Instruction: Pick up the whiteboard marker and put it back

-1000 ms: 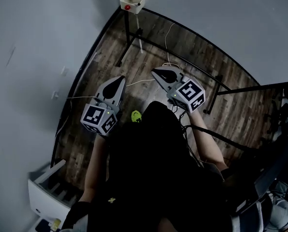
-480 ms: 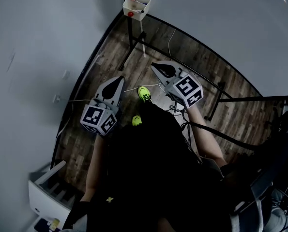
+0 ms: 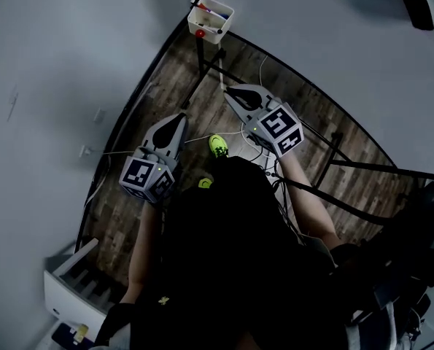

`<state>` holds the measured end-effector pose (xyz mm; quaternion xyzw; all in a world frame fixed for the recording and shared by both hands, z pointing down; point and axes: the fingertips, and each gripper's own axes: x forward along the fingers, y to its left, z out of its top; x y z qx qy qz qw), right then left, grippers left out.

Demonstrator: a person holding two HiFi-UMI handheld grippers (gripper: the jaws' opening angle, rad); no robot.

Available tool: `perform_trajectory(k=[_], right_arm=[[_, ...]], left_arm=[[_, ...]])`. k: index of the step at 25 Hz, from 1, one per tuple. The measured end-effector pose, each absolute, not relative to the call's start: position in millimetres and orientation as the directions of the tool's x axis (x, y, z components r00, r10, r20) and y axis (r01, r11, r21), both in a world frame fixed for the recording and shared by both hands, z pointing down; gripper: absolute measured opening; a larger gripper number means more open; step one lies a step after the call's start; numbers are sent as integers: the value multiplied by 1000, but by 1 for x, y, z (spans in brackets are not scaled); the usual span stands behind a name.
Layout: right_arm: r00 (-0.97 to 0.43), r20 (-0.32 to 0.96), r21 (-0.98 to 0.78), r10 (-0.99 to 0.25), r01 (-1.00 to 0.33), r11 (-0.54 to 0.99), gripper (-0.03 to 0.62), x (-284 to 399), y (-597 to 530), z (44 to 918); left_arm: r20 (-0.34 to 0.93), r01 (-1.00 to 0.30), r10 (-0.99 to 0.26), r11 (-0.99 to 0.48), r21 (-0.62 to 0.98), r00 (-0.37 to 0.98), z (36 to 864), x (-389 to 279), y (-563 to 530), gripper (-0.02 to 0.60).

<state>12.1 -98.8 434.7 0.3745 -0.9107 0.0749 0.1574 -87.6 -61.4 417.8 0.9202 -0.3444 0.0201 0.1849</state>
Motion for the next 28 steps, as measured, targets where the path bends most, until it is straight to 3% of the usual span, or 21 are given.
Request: perform_trajectory(k=[15, 28], right_arm=[[-691, 375, -23, -618, -674, 739, 78, 15, -184, 450], [-676, 393, -2, -623, -678, 735, 171, 26, -233, 460]], left_arm=[[174, -685, -677, -629, 368, 715, 422, -85, -128, 32], [187, -716, -717, -564, 410, 672, 427, -87, -156, 32]])
